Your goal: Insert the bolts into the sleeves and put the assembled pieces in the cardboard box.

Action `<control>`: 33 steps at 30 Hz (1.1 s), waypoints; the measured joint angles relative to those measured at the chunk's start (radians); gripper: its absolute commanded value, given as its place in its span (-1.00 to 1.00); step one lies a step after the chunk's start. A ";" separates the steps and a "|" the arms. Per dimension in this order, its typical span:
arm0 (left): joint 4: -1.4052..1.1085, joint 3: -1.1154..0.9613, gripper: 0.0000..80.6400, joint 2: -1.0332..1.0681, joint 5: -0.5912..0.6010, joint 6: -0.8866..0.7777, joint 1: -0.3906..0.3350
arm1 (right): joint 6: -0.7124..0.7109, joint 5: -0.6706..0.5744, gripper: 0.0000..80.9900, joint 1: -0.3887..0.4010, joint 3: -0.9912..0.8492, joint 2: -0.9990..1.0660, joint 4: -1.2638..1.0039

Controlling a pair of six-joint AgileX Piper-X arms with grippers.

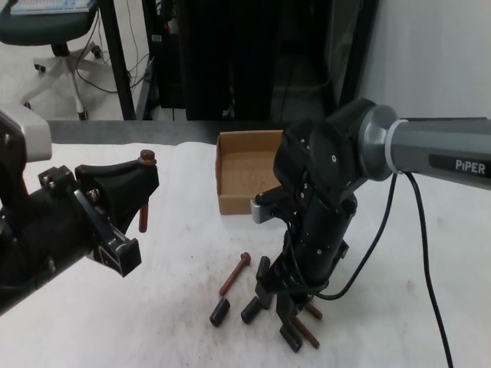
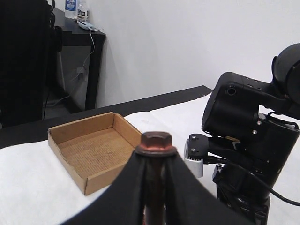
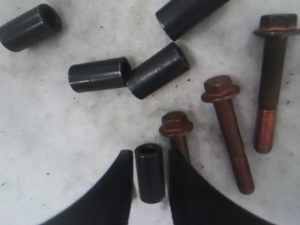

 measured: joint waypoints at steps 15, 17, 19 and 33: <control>0.000 0.000 -0.99 0.000 0.000 0.000 0.000 | -0.043 0.000 -0.38 0.030 0.057 0.000 0.002; 0.000 0.000 -0.99 0.000 0.000 0.000 0.000 | -0.043 0.004 -0.38 0.030 0.077 -0.003 -0.007; 0.000 0.000 -0.99 0.000 0.000 0.000 0.000 | -0.043 0.003 -0.38 0.030 0.103 -0.003 -0.012; 0.009 0.000 -0.99 0.000 -0.002 0.002 0.000 | -0.043 0.003 -0.38 0.032 0.110 -0.003 -0.110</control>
